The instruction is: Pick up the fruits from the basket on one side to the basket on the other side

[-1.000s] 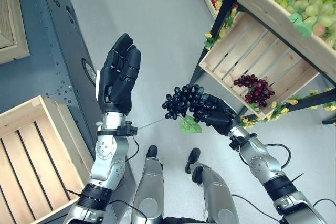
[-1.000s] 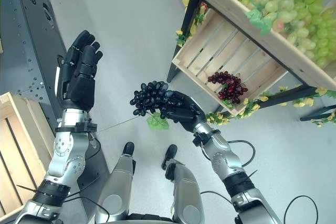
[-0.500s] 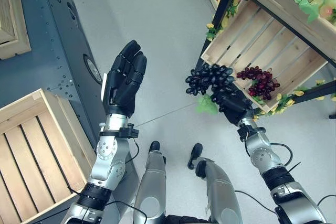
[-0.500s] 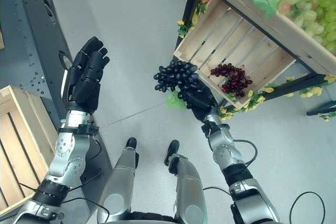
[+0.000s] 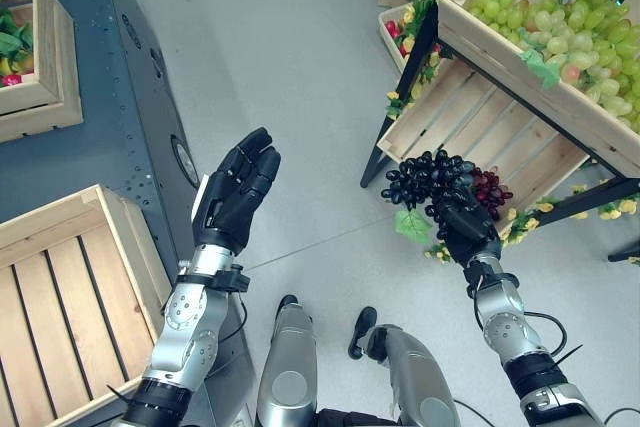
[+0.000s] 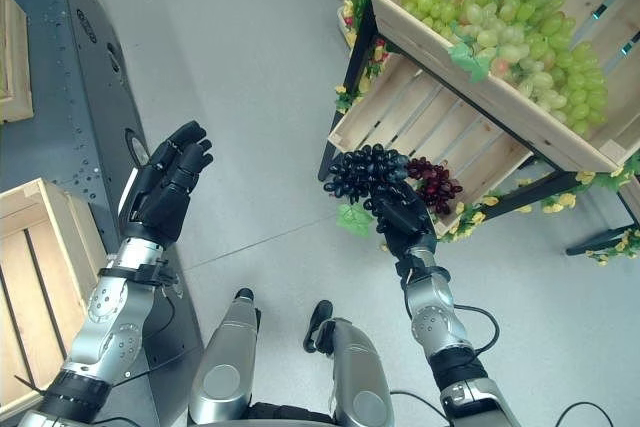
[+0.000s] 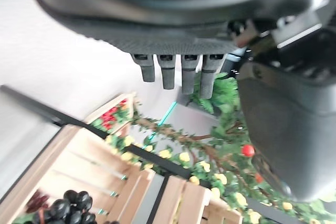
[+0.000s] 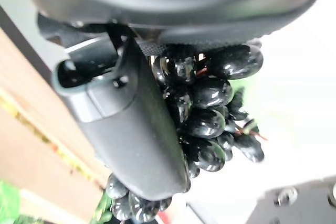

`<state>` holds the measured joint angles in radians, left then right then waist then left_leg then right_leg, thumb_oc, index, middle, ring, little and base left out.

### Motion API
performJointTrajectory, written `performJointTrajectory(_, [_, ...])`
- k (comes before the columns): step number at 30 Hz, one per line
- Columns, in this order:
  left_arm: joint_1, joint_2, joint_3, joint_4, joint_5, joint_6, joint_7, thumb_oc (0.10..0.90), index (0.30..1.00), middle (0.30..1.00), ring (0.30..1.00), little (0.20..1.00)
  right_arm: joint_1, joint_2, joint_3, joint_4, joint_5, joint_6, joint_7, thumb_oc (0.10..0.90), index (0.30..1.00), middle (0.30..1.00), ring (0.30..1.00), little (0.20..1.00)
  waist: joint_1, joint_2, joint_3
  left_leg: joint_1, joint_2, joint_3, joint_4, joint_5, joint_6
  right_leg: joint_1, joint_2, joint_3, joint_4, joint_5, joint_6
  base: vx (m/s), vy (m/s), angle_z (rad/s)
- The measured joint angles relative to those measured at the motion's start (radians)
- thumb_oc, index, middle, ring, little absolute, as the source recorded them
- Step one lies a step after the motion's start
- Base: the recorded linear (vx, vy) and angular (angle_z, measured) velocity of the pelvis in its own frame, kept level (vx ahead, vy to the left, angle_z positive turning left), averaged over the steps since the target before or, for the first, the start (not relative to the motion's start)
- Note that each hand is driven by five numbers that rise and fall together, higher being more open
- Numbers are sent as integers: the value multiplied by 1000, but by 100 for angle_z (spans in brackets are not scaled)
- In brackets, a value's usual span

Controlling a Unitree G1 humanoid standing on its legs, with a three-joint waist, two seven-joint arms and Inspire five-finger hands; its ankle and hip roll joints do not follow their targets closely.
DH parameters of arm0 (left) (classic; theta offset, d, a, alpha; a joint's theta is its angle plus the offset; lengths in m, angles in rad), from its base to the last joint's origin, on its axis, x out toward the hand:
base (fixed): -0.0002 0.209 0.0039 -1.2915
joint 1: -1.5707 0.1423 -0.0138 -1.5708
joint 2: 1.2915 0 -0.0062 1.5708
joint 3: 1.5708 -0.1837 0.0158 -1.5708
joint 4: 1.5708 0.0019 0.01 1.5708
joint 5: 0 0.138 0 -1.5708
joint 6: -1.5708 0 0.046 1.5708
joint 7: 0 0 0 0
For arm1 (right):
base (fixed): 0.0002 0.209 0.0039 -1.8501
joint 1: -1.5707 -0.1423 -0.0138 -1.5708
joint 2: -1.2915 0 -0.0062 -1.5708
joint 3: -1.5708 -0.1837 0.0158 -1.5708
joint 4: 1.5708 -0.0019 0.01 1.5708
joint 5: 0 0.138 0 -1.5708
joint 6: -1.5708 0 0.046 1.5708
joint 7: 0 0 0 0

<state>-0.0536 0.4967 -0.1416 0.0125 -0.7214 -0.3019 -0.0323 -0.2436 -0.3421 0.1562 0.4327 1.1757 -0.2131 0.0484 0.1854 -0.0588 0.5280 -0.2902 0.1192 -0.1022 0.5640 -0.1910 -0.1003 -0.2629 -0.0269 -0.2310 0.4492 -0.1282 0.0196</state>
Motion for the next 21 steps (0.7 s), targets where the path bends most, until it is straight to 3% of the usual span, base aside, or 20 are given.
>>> performJointTrajectory(5, [-28,50,-11,2,-5,0,-24,800,900,900,900,900,-7,3,-14,-9,-33,-59,-75,400,300,300,300,300,-5,-1,1,-68,-3,1,16,10,7,-42,4,-1,-37,42,-3,-103,-38,-1])
performJointTrajectory(11, [-91,93,-33,48,-41,-10,-11,800,900,900,900,900,-69,35,-24,-2,-34,-69,-138,400,300,300,300,300,-3,-5,3,-141,-14,2,30,9,21,-99,0,1,-47,62,0,-63,7,2])
performJointTrajectory(17, [-46,76,-44,50,-38,-13,-9,800,900,900,900,900,-19,121,-7,-30,-33,-75,-96,400,300,300,300,300,-2,-14,3,-64,-16,12,-20,9,25,-25,-3,5,-99,65,6,90,39,0])
performJointTrajectory(21, [46,35,-24,37,-28,-35,-42,800,900,900,900,900,156,124,60,-194,-82,-49,-13,400,300,300,300,300,-2,-29,0,47,-18,42,-106,19,32,71,-5,25,-172,71,24,175,136,-9])
